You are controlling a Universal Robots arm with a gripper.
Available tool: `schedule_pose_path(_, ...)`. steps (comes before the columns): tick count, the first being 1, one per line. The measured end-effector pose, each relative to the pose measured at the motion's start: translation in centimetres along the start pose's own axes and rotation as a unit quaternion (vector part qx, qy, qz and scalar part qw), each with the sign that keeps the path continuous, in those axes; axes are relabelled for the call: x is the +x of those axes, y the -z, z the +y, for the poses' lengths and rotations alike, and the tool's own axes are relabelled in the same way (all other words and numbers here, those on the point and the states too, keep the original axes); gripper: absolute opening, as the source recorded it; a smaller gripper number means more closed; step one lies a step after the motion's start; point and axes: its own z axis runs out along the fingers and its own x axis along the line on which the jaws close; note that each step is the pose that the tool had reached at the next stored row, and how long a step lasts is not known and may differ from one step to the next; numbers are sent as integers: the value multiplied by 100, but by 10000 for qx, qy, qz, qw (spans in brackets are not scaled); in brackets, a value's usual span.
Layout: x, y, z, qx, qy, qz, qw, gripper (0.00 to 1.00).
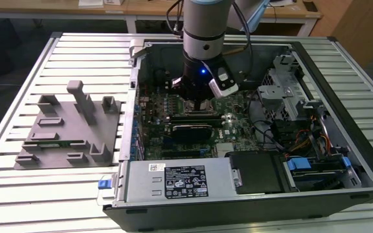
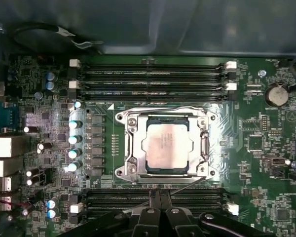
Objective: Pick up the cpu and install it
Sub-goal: 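Install the second cpu locking lever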
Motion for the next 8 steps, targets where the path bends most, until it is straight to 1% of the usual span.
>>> schedule_pose_path(5,70,-20,-1,0,0,0,10000,11)
schedule_pose_path(8,87,-26,-7,0,0,0,10000,11)
